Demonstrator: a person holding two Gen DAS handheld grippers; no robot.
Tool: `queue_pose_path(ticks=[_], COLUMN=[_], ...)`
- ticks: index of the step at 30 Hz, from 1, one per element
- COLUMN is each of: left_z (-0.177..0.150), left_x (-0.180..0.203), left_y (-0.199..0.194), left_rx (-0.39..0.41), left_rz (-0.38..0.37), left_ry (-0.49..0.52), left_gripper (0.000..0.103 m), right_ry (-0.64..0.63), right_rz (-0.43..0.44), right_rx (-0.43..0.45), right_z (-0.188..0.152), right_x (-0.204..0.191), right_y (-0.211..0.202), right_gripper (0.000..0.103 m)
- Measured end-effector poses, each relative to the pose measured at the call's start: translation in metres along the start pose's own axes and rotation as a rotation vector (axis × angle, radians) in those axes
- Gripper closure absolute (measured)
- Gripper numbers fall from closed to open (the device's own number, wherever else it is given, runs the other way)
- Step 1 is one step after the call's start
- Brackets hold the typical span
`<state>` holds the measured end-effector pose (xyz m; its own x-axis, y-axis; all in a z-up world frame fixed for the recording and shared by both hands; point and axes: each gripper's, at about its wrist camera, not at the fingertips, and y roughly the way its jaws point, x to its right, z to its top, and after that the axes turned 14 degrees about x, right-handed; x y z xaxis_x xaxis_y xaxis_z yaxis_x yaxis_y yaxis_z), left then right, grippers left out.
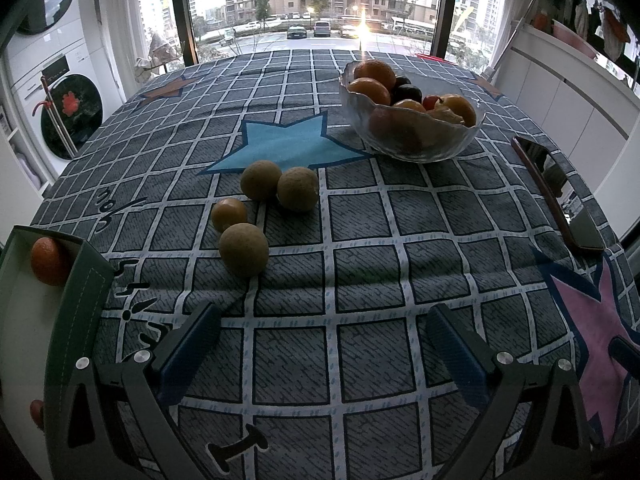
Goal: Organize fruits
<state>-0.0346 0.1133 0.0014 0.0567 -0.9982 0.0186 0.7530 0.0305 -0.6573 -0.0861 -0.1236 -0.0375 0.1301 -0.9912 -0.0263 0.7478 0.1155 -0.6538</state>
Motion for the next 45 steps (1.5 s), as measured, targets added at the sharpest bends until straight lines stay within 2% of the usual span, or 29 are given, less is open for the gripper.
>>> queue_pose_path(ticks=[31,34,36,38,41,45], left_z=[-0.001,-0.003,-0.002,-0.001,-0.006,-0.02], left_x=[0.0,-0.002,-0.008,-0.018,-0.039,-0.071], left_y=[0.002,-0.015,-0.049,-0.078,-0.108,-0.127], left_rx=[-0.005,-0.028,0.036,0.089,0.097,0.065], left_rz=[-0.001,-0.024,-0.063,-0.068,-0.085,-0.135], left_ry=[0.0,0.004,0.01,0.008,-0.026,-0.122], left_gripper=[0.0,0.0,0.0,0.0,0.0,0.0], right_ry=[0.0,-0.017,-0.029,0.001,0.039,0.005], right_rz=[0.0,0.014,0.031,0.064,0.132,0.197], right_rx=[-0.002,-0.044,-0.129,-0.174,-0.145,-0.116], right_z=[0.0,0.003,0.01,0.018,0.043,0.071], right_x=[0.0,0.0,0.001,0.0,-0.015,-0.056], right_y=[0.0,0.002,0.007,0.008,0.008,0.022], right_gripper=[0.0,0.0,0.0,0.0,0.0,0.0])
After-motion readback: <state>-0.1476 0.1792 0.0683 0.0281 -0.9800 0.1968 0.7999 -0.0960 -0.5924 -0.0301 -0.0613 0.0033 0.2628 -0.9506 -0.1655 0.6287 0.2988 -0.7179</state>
